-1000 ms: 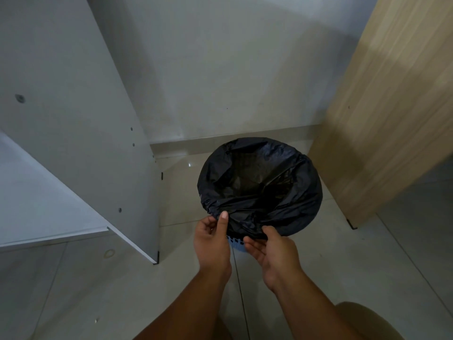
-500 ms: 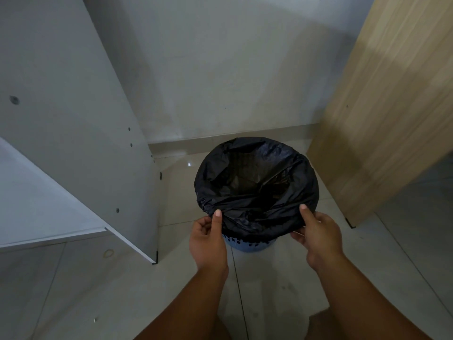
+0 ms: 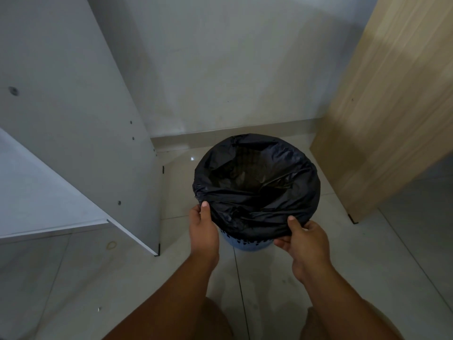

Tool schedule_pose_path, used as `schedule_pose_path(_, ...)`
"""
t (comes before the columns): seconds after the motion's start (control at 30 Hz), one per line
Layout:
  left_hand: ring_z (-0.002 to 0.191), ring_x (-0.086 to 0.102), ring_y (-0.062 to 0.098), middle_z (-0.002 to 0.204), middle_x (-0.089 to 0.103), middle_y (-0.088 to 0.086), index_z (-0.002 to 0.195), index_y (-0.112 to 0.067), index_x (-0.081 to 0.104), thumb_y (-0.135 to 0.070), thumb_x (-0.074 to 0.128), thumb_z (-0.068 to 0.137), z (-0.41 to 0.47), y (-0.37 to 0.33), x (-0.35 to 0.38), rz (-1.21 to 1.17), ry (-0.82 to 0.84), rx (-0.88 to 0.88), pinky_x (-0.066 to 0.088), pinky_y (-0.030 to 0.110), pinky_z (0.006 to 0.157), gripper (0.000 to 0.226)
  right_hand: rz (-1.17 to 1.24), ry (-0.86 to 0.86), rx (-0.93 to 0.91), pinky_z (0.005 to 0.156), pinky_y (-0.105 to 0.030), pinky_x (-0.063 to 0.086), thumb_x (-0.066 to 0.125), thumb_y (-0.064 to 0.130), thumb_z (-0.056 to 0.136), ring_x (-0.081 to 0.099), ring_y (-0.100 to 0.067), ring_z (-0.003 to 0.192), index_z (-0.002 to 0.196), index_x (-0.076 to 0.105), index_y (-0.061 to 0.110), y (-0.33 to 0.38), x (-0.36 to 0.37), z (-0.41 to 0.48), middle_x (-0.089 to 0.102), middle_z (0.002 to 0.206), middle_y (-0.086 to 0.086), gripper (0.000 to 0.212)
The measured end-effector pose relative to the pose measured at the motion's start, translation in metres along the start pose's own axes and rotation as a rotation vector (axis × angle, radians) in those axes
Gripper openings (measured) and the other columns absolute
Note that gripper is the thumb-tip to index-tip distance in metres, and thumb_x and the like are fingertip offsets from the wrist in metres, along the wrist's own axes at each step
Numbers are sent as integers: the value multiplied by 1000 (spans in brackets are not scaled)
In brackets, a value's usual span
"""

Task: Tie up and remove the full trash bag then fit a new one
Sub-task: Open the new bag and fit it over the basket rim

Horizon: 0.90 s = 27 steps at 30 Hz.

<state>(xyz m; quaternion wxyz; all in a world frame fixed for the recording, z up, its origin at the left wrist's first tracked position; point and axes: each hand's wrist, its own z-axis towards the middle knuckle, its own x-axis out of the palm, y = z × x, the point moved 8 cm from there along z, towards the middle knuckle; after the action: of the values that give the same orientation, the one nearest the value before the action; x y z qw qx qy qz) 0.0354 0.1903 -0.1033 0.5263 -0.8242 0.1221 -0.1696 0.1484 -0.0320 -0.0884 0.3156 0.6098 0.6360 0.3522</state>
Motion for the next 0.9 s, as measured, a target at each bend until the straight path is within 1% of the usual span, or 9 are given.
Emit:
schedule_pose_path(0.2,100,62,8,111,66,-1,122,-10,57,-40,46,106,7,-3,-10,-48,-33,-9,49,20,79,36,5,-2,-32,54,-30,58,59,21,101,69,-27,66,111,59,-1,-6,2,-15,71,98,-22,25)
schedule_pose_path(0.3,98,69,14,102,74,-1,108,-10,68,-37,59,101,10,-6,-23,-65,-99,5,53,22,79,29,23,4,-22,54,-29,58,60,19,100,71,-28,68,108,58,-1,-11,7,-21,70,99,-23,22)
schedule_pose_path(0.4,94,74,12,93,79,-4,92,-19,77,-31,70,95,7,-8,-31,-104,-117,-22,57,24,85,14,40,-3,5,53,-29,58,60,19,100,71,-25,65,108,58,-1,-13,9,-25,71,98,-20,21)
schedule_pose_path(0.5,83,71,9,86,76,-5,84,-20,74,-30,70,94,4,-12,-36,-77,-150,-45,54,19,73,15,36,83,59,58,-32,60,59,17,101,73,-25,67,109,60,2,-16,15,-34,72,99,-17,17)
schedule_pose_path(0.6,81,65,14,87,70,0,92,-8,70,-33,64,98,10,-16,-47,54,-203,-31,50,23,67,27,29,173,87,62,-34,61,58,16,101,76,-27,75,112,62,8,-22,19,-46,75,101,-13,14)
schedule_pose_path(0.7,102,65,23,110,68,7,116,-7,62,-39,63,97,21,-25,-52,249,-205,17,54,35,85,38,-16,229,145,64,-36,61,60,18,100,77,-29,79,115,63,12,-28,17,-55,78,98,-11,16)
schedule_pose_path(0.8,126,52,33,135,55,17,137,-3,50,-43,62,93,16,-56,-42,613,-253,249,41,43,106,60,-229,212,203,67,-40,60,63,45,95,76,-35,80,104,65,14,-18,4,-48,78,88,-12,32)
schedule_pose_path(0.87,124,49,30,131,55,15,132,-4,53,-40,60,92,4,-88,-22,780,-250,563,36,37,103,54,-460,63,141,70,-40,54,52,64,93,70,-34,78,88,62,11,7,-18,-28,71,86,-13,53)
schedule_pose_path(0.9,118,50,26,124,58,11,127,-7,57,-35,60,93,-2,-99,-7,832,-180,704,36,34,100,44,-563,-38,38,72,-40,50,47,68,92,65,-31,78,86,60,9,27,-28,-17,67,89,-13,61)
